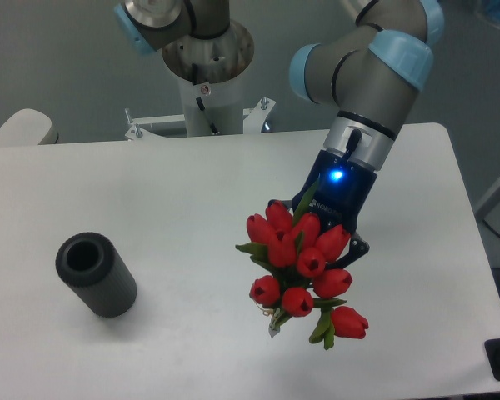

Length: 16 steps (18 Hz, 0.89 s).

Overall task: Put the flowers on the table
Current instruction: 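Hold the red tulip bunch in the gripper above the table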

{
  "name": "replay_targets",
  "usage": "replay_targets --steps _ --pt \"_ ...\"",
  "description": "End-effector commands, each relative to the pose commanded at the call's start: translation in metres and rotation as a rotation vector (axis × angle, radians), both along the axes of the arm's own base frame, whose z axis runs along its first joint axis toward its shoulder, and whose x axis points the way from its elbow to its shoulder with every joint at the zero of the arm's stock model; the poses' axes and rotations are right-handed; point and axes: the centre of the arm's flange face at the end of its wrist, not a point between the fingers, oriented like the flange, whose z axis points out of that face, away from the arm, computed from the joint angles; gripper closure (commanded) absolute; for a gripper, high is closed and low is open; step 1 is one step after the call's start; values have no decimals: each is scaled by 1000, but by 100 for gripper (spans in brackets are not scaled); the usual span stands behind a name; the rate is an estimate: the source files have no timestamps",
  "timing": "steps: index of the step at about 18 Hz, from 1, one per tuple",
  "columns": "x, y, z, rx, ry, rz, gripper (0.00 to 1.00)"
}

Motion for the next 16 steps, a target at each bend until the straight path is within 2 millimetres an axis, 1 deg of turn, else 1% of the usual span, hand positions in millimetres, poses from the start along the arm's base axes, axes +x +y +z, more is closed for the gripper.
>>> replay_targets --steps 4,8,11,14,16 --pt "2 0 -3 -15 22 -3 68" --pt "0 -8 -2 -29 28 18 68" --pt "-3 -17 -3 -131 97 96 68" --pt "-3 -19 -2 -186 136 132 68" --pt "0 -23 -8 -231 175 138 68"
